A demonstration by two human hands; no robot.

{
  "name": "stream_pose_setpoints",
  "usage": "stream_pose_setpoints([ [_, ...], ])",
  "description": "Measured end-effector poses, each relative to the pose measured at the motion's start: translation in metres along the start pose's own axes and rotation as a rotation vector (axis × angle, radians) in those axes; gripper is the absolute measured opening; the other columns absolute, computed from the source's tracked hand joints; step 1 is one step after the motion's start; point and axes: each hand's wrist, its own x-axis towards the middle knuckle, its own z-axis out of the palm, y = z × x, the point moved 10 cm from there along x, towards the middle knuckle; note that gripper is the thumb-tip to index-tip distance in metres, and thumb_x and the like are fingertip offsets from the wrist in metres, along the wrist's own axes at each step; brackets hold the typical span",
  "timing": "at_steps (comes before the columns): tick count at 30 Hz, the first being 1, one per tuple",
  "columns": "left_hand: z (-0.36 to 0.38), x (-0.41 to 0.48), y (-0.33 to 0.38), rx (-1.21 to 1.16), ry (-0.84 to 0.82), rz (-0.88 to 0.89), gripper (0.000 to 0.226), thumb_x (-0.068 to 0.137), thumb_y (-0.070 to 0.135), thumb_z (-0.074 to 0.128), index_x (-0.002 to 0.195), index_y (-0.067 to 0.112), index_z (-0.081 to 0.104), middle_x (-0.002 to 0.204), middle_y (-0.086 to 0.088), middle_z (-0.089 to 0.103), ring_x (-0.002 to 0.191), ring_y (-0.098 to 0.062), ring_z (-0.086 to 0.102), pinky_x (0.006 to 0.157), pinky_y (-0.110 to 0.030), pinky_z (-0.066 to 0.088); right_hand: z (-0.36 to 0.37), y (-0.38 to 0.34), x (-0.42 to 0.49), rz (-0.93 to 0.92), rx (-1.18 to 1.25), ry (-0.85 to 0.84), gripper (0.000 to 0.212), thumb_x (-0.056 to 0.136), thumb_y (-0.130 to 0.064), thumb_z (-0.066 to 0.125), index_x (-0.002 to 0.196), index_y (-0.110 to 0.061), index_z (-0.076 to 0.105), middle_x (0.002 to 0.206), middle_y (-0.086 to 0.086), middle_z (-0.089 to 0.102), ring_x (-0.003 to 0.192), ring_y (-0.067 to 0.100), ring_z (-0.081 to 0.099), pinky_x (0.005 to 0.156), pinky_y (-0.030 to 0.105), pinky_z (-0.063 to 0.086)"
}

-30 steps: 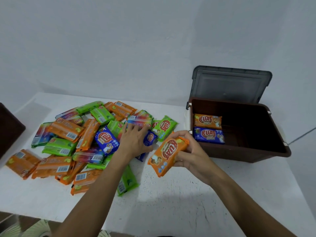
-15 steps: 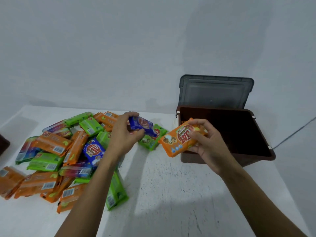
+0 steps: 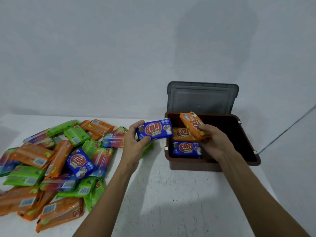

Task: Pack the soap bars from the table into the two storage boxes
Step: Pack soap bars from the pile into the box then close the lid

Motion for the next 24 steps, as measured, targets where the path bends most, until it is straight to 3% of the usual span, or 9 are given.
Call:
stream_pose_setpoints([
  [4, 0.013, 0.0, -0.008, 0.005, -0.005, -0.027, 0.045, 0.087, 0.005, 0.067, 0.124, 0.027, 0.054, 0.13, -0.003, 0.054, 0.116, -0.022, 0.059, 0.085, -0.049, 0.057, 0.01, 0.003, 0.008, 0.037, -0.044, -0.096, 0.058, 0.08, 0.004, 0.068, 0.132, -0.012, 0.047, 0.124, 0.015, 0.059, 0.109, 0.033, 0.061, 0.077, 0.042, 0.058],
  [9, 0.021, 0.001, -0.015, 0.015, -0.022, -0.037, 0.046, 0.087, 0.003, 0.066, 0.123, 0.028, 0.054, 0.128, -0.002, 0.055, 0.115, -0.022, 0.06, 0.084, -0.046, 0.058, 0.014, -0.001, 0.014, 0.021, -0.112, -0.13, 0.035, 0.085, 0.004, 0.061, 0.117, -0.01, 0.057, 0.112, 0.013, 0.066, 0.102, 0.029, 0.064, 0.076, 0.04, 0.056],
  [11, 0.021, 0.001, -0.018, 0.011, -0.023, -0.05, 0.046, 0.087, 0.004, 0.066, 0.124, 0.028, 0.054, 0.129, -0.001, 0.055, 0.116, -0.023, 0.059, 0.085, -0.046, 0.058, 0.005, -0.012, 0.018, -0.045, -0.199, -0.057, 0.031, 0.084, -0.004, 0.068, 0.112, -0.012, 0.058, 0.107, 0.009, 0.068, 0.1, 0.026, 0.065, 0.068, 0.034, 0.056],
  [13, 0.021, 0.002, -0.019, 0.012, -0.022, -0.056, 0.046, 0.087, 0.005, 0.066, 0.126, 0.026, 0.053, 0.13, -0.001, 0.054, 0.117, -0.024, 0.058, 0.086, -0.047, 0.057, -0.003, -0.019, 0.02, -0.087, -0.281, 0.012, 0.027, 0.083, -0.012, 0.071, 0.106, -0.011, 0.058, 0.098, 0.008, 0.069, 0.084, 0.02, 0.068, 0.055, 0.026, 0.051],
  [15, 0.021, 0.003, -0.02, 0.016, -0.02, -0.058, 0.047, 0.086, 0.007, 0.066, 0.127, 0.026, 0.052, 0.13, -0.001, 0.054, 0.117, -0.024, 0.058, 0.086, -0.049, 0.057, -0.009, -0.021, 0.024, -0.113, -0.309, 0.038, 0.026, 0.085, -0.016, 0.071, 0.107, -0.011, 0.058, 0.096, 0.009, 0.069, 0.075, 0.018, 0.067, 0.056, 0.026, 0.05],
  [20, 0.019, 0.005, -0.019, 0.016, -0.003, -0.053, 0.046, 0.087, 0.006, 0.066, 0.127, 0.026, 0.053, 0.128, 0.0, 0.055, 0.115, -0.022, 0.06, 0.086, -0.049, 0.057, -0.011, -0.014, 0.038, -0.063, -0.325, 0.007, 0.036, 0.088, -0.006, 0.067, 0.12, -0.009, 0.051, 0.111, 0.012, 0.064, 0.092, 0.025, 0.07, 0.07, 0.033, 0.06],
  [24, 0.018, 0.006, -0.021, 0.01, 0.0, -0.061, 0.048, 0.086, 0.007, 0.067, 0.128, 0.025, 0.052, 0.13, -0.002, 0.054, 0.116, -0.024, 0.059, 0.086, -0.05, 0.056, -0.004, -0.006, 0.044, -0.054, -0.364, 0.001, 0.054, 0.084, 0.006, 0.067, 0.127, -0.015, 0.042, 0.111, 0.012, 0.057, 0.093, 0.028, 0.067, 0.072, 0.039, 0.06],
])
